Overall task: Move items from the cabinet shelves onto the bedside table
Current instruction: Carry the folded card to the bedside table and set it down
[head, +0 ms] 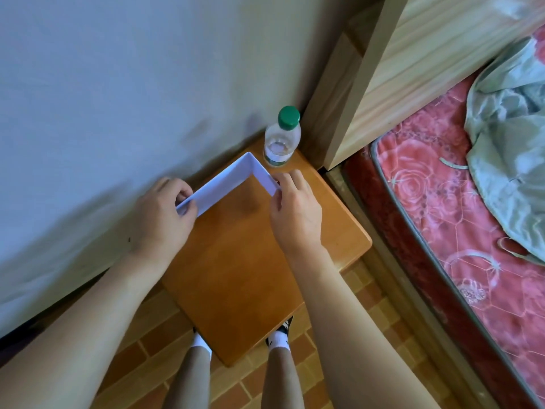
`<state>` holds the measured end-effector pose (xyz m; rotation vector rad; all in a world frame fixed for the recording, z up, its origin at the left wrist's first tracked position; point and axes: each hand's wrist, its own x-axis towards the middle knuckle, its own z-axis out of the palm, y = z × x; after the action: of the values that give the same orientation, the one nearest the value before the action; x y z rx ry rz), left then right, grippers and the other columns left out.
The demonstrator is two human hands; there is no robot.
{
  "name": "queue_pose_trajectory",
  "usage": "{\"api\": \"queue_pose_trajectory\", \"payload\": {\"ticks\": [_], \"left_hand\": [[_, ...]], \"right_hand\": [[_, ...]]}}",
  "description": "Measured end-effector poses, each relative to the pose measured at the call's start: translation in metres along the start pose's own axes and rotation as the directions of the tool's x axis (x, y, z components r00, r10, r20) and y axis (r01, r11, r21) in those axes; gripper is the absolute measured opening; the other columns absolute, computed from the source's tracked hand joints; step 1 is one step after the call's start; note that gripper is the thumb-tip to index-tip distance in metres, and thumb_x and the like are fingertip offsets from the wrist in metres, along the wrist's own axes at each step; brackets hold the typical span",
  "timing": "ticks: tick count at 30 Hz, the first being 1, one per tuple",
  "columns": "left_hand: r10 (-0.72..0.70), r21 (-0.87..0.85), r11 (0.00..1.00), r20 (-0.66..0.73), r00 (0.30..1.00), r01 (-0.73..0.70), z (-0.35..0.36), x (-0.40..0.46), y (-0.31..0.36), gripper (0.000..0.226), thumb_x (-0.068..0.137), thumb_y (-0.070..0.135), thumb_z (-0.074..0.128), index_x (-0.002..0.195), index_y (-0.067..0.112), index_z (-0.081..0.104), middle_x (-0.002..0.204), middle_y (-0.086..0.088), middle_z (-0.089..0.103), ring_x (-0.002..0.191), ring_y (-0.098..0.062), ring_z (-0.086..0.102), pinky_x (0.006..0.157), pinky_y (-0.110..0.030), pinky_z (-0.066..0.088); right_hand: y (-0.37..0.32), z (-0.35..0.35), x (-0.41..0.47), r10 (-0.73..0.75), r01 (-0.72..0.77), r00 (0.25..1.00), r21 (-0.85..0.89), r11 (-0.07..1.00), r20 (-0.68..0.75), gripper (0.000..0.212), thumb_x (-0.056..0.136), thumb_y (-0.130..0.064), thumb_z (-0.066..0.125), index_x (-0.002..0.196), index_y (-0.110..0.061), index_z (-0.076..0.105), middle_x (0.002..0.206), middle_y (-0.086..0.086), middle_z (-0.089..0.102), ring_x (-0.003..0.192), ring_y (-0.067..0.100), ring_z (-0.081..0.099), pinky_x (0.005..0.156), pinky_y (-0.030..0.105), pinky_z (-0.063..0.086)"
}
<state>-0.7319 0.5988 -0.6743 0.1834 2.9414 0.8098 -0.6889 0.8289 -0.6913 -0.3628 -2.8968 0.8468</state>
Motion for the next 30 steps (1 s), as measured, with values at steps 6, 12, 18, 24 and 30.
{"api": "queue_pose_trajectory", "payload": {"ticks": [6, 12, 18, 24, 30], "left_hand": [[0.049, -0.038, 0.998, -0.011, 0.999, -0.049, 0.016, 0.004, -0.012, 0.017, 0.087, 0.003, 0.071, 0.090, 0.017, 0.061, 0.089, 0.000, 0.057, 0.076, -0.025, 0.056, 0.064, -0.044, 0.048], [0.071, -0.086, 0.993, -0.048, 0.996, -0.075, 0.017, -0.004, -0.015, 0.012, 0.090, 0.011, 0.072, 0.099, 0.015, 0.064, 0.093, -0.001, 0.061, 0.077, -0.026, 0.061, 0.065, -0.046, 0.054], [0.164, -0.046, 0.984, -0.098, 0.982, -0.169, 0.011, -0.010, -0.022, 0.005, 0.094, 0.008, 0.066, 0.098, 0.011, 0.067, 0.094, -0.004, 0.063, 0.082, -0.024, 0.064, 0.068, -0.042, 0.055], [0.174, -0.031, 0.983, -0.118, 0.978, -0.179, 0.016, -0.009, -0.021, 0.007, 0.096, 0.009, 0.061, 0.098, 0.009, 0.067, 0.092, -0.005, 0.063, 0.079, -0.024, 0.063, 0.067, -0.037, 0.053], [0.135, 0.006, 0.991, -0.149, 0.980, -0.136, 0.015, 0.004, -0.014, 0.005, 0.095, 0.008, 0.064, 0.096, 0.009, 0.069, 0.094, -0.005, 0.065, 0.081, -0.017, 0.060, 0.067, -0.013, 0.032]], "right_hand": [[0.011, 0.013, 0.004, 0.000, -0.001, 0.999, -0.027, 1.000, -0.044, 0.028, 0.096, -0.008, 0.060, 0.122, -0.015, 0.068, 0.109, 0.000, 0.063, 0.096, 0.021, 0.061, 0.064, 0.035, 0.053], [0.021, 0.012, -0.007, 0.071, -0.072, 0.996, -0.017, 0.997, -0.052, 0.029, 0.096, -0.012, 0.066, 0.124, -0.016, 0.068, 0.115, -0.004, 0.063, 0.102, 0.018, 0.063, 0.073, 0.033, 0.055], [0.019, -0.001, -0.015, 0.082, -0.083, 0.991, -0.006, 0.996, -0.110, 0.021, 0.097, -0.014, 0.068, 0.118, -0.015, 0.069, 0.108, -0.004, 0.064, 0.096, 0.017, 0.062, 0.070, 0.035, 0.055], [0.019, 0.002, -0.014, 0.069, -0.061, 0.990, 0.066, 0.996, -0.124, 0.014, 0.098, -0.007, 0.065, 0.111, -0.010, 0.070, 0.101, -0.001, 0.061, 0.081, 0.016, 0.058, 0.067, 0.039, 0.054], [0.017, 0.007, -0.004, 0.080, -0.060, 0.989, 0.151, 0.987, -0.127, 0.014, 0.099, -0.004, 0.062, 0.110, -0.008, 0.069, 0.104, 0.001, 0.061, 0.082, 0.020, 0.061, 0.073, 0.044, 0.056]]}}
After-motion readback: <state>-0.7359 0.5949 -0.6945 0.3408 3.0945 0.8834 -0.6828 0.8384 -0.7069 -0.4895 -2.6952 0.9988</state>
